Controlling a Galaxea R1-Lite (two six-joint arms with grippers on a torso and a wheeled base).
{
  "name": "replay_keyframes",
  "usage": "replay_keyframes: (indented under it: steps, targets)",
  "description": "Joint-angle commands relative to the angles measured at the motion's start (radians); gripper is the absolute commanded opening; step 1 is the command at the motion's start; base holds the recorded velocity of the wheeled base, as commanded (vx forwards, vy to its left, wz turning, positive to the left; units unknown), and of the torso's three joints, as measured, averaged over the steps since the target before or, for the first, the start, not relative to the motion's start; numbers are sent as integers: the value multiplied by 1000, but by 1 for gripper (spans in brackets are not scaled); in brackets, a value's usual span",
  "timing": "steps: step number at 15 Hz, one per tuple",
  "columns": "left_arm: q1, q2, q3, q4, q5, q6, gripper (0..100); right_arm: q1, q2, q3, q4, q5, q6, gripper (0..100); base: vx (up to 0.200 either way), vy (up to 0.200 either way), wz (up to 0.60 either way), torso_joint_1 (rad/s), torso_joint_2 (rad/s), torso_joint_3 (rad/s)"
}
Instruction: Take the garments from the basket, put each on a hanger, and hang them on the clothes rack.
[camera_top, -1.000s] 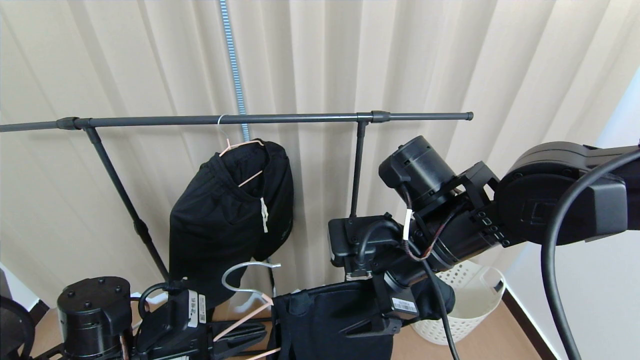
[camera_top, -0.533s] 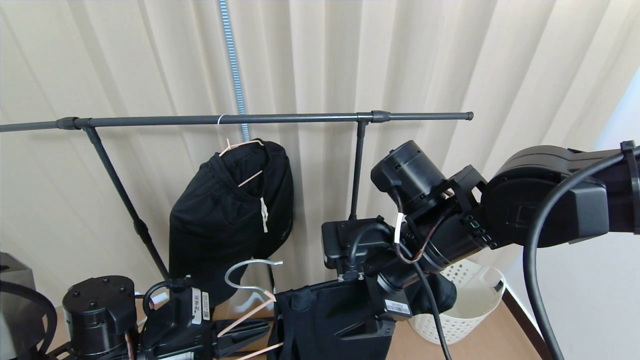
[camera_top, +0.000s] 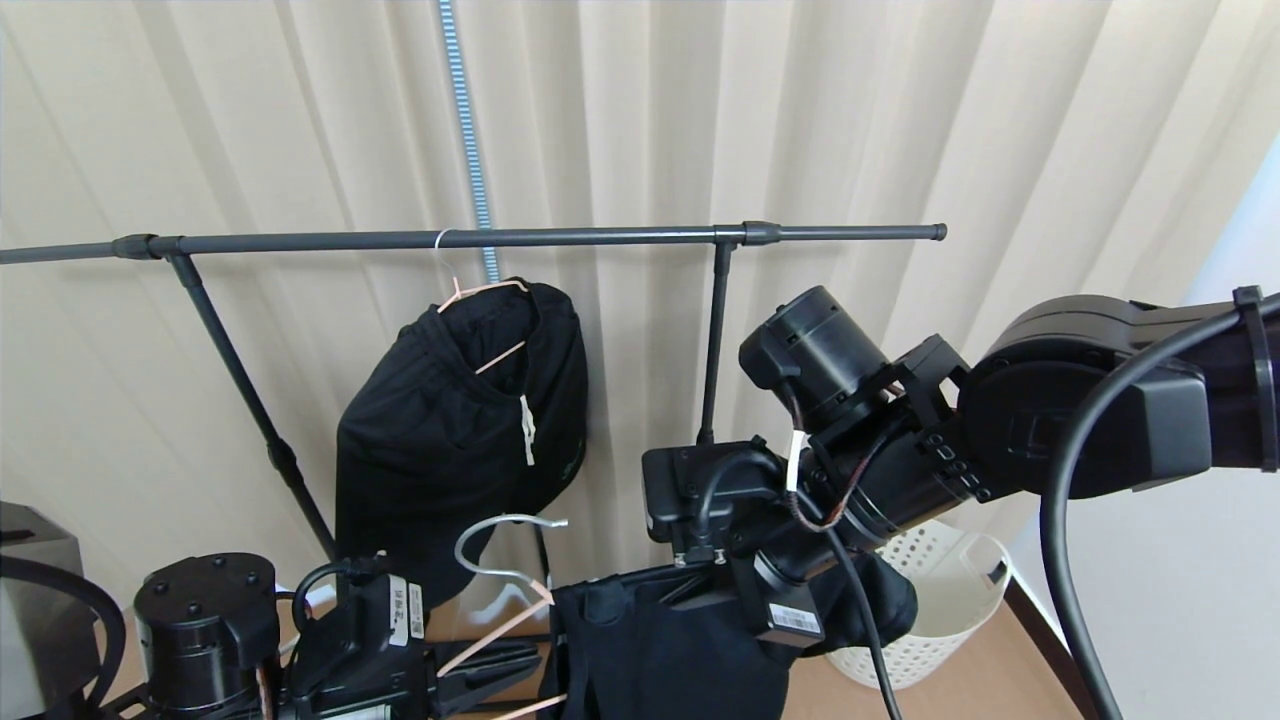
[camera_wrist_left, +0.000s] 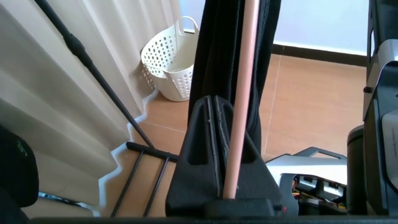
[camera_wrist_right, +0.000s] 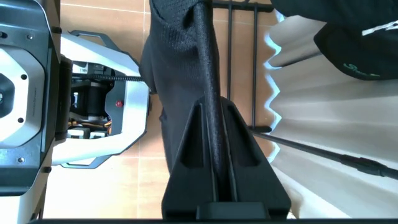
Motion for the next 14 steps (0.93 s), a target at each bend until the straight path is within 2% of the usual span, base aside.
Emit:
replay_keyframes:
  steps: [1,2,5,6,11,13,14]
  targets:
    - [-3,-2,0,-1,0,0,0,1,-3,-1,0,1,3,0,0,0,0,0,0,0]
    - [-5,-2,0,-1,0,0,100,2,-4,-1,0,1,15,0,0,0,0,0,0,0]
    - [-5,-3,0,-1,0,-23,100,17,-14,-3,0,-7,39,0,0,0,0,0,0,0]
    - [3,-3,0,-1,0,-32,100,17,-26,-7,-1,-41,55,0,0,0,0,0,0,0]
    - [49,-22,0,-1,1,-51,100,22,-43,-81,-3,-314,124,0,0,0,0,0,0,0]
    - [48,-25,0,-1,29,-135,100,34,-44,-92,-35,-424,185,0,0,0,0,0,0,0]
    - [37,-26,-11,-1,95,-210,100,36,-49,-81,-69,-498,203,0,0,0,0,0,0,0]
